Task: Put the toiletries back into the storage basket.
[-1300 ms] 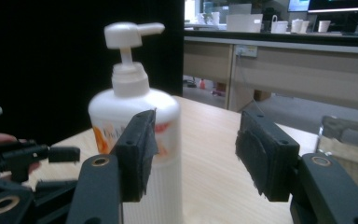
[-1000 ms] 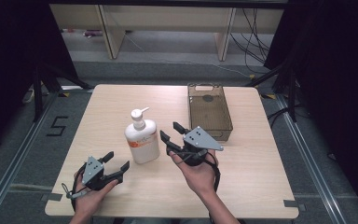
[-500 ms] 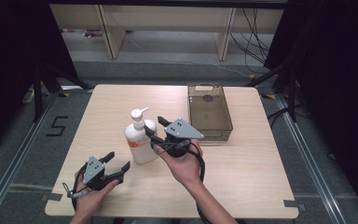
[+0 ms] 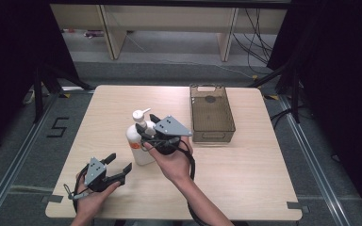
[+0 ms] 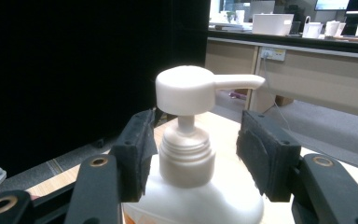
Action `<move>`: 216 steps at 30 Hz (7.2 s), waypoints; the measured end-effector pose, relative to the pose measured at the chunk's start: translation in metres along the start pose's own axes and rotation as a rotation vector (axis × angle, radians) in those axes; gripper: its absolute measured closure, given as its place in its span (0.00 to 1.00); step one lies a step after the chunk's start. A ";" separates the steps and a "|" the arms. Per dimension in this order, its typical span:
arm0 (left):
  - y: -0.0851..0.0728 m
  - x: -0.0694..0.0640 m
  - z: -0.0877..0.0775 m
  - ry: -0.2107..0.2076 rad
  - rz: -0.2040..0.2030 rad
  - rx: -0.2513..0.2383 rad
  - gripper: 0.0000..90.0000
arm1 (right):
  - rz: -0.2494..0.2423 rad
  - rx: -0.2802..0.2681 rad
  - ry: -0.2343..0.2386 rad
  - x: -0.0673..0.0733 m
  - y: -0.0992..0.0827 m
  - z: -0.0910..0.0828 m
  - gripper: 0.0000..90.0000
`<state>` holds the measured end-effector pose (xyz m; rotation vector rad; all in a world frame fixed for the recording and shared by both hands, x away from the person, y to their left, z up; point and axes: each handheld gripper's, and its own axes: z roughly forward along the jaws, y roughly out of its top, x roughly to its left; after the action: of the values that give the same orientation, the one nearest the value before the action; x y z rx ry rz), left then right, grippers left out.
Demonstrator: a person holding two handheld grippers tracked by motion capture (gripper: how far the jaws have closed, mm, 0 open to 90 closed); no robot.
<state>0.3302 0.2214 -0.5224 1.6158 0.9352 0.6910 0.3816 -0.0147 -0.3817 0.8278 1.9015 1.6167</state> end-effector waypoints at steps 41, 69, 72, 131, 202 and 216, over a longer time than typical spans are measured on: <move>0.000 -0.001 -0.001 0.002 -0.005 -0.004 0.25 | 0.022 0.007 -0.055 0.014 0.009 0.024 0.66; 0.000 -0.002 -0.001 0.005 -0.001 0.001 0.25 | 0.067 -0.046 -0.120 -0.008 0.026 -0.019 0.67; 0.000 -0.002 -0.001 0.003 -0.003 0.002 0.25 | 0.060 -0.061 -0.127 -0.014 0.028 -0.025 0.67; 0.000 -0.003 0.001 0.008 -0.003 0.006 0.26 | 0.056 -0.138 -0.406 -0.084 0.033 -0.118 0.67; 0.000 -0.001 0.001 -0.002 -0.014 0.006 0.26 | 0.074 -0.200 -0.463 -0.112 0.057 -0.122 0.67; 0.000 -0.001 0.002 -0.011 -0.016 -0.010 0.26 | 0.060 -0.200 -0.469 -0.117 0.064 -0.116 0.67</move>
<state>0.3310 0.2196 -0.5231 1.6004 0.9348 0.6740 0.3868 -0.1714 -0.3009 1.0732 1.3784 1.4573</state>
